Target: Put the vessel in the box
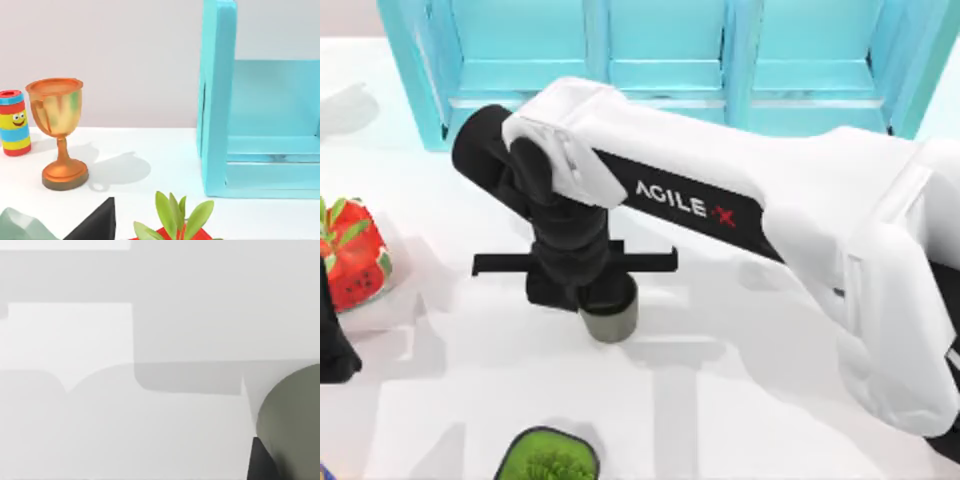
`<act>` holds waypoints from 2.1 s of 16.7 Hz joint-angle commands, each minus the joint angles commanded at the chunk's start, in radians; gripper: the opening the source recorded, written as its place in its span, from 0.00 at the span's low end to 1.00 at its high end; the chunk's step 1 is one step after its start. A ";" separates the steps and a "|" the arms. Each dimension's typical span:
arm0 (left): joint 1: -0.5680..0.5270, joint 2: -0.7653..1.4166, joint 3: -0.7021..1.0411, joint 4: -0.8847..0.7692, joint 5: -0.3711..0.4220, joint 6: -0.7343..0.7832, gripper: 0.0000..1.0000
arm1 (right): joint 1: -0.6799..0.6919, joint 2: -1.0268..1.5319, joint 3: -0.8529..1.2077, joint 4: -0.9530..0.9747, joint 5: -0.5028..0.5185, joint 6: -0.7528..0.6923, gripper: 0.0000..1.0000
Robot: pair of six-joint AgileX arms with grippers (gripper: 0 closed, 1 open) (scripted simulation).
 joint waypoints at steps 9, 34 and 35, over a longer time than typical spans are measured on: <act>0.000 0.000 0.000 0.000 0.000 0.000 1.00 | -0.061 -0.068 -0.008 -0.011 -0.029 -0.063 0.00; 0.000 0.000 0.000 0.000 0.000 0.000 1.00 | -1.131 -0.825 -0.745 -0.099 -0.152 -1.139 0.00; 0.000 0.000 0.000 0.000 0.000 0.000 1.00 | -1.133 -0.822 -0.776 -0.065 -0.153 -1.140 0.00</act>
